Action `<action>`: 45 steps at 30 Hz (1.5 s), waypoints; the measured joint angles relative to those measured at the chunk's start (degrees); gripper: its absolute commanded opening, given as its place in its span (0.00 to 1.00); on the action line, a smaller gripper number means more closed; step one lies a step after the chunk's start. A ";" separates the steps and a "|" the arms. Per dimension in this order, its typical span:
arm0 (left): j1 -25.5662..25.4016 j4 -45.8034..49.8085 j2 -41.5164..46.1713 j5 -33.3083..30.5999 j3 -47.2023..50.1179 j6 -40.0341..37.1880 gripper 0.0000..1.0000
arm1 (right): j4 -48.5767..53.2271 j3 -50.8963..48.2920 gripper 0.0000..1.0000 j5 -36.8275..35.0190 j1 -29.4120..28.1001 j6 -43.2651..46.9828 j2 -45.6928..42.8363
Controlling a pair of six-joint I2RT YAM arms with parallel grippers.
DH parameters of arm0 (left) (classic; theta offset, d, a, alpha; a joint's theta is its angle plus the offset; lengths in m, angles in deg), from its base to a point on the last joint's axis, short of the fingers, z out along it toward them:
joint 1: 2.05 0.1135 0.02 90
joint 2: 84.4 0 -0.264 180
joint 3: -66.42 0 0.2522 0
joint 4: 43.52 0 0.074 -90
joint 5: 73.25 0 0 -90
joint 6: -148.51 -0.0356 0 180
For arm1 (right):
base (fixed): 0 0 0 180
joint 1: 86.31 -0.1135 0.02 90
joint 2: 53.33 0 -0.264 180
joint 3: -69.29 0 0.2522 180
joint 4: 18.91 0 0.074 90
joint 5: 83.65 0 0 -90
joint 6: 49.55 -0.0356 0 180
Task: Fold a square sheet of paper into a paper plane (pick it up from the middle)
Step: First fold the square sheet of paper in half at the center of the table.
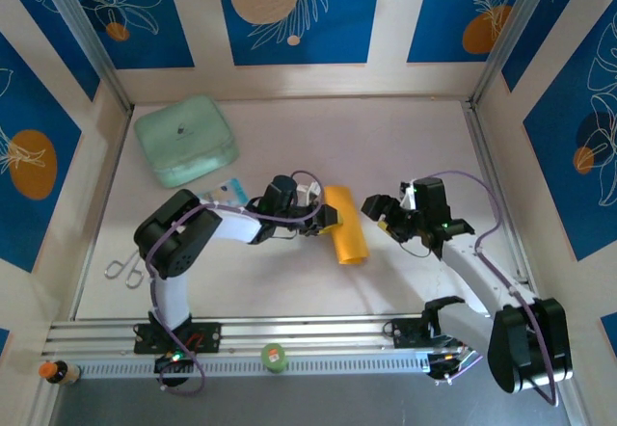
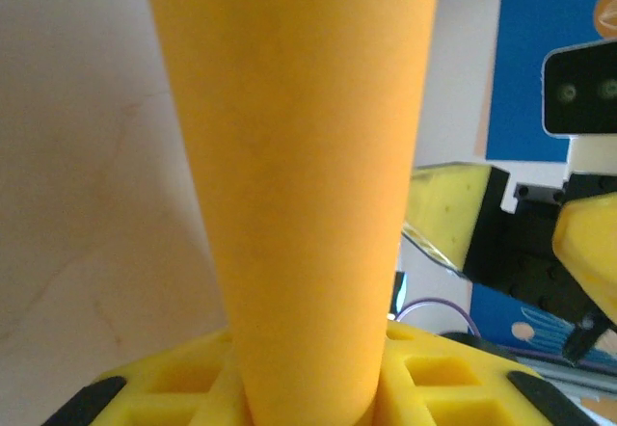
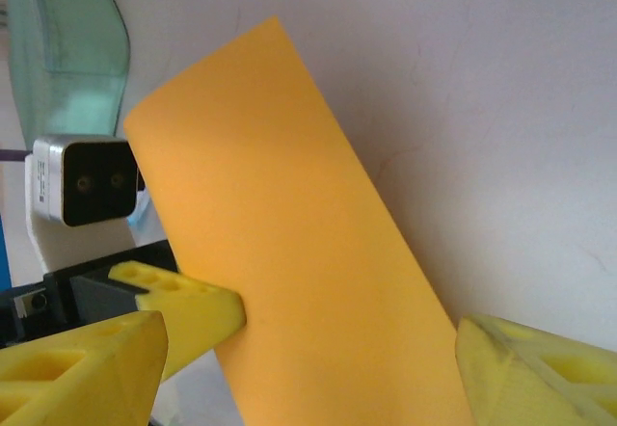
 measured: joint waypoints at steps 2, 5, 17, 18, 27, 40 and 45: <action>0.00 -0.20 0.02 1.57 -0.83 -0.24 0.31 | 0.33 0.02 0.79 -0.17 0.74 0.00 -1.03; 0.00 -2.38 -0.31 3.28 -0.90 0.48 0.31 | 0.72 0.02 0.79 -0.33 1.29 0.00 -1.09; 0.00 8.07 -5.66 2.01 -1.57 -3.56 0.38 | 0.61 0.02 0.78 2.86 1.18 0.44 3.08; 0.04 11.13 -5.09 1.18 -2.54 -5.07 0.38 | 0.55 0.02 0.78 3.19 1.11 0.46 3.48; -0.11 31.34 -1.29 -6.71 -8.24 -15.45 0.56 | 0.44 0.83 0.78 3.96 -0.76 1.68 8.22; -0.15 45.09 2.05 -15.85 -9.99 -21.73 0.49 | 0.79 4.31 0.70 4.92 -4.13 3.30 14.03; -0.15 47.10 2.71 -17.77 -10.21 -22.47 0.48 | 0.85 4.55 0.69 5.73 -5.14 3.28 15.69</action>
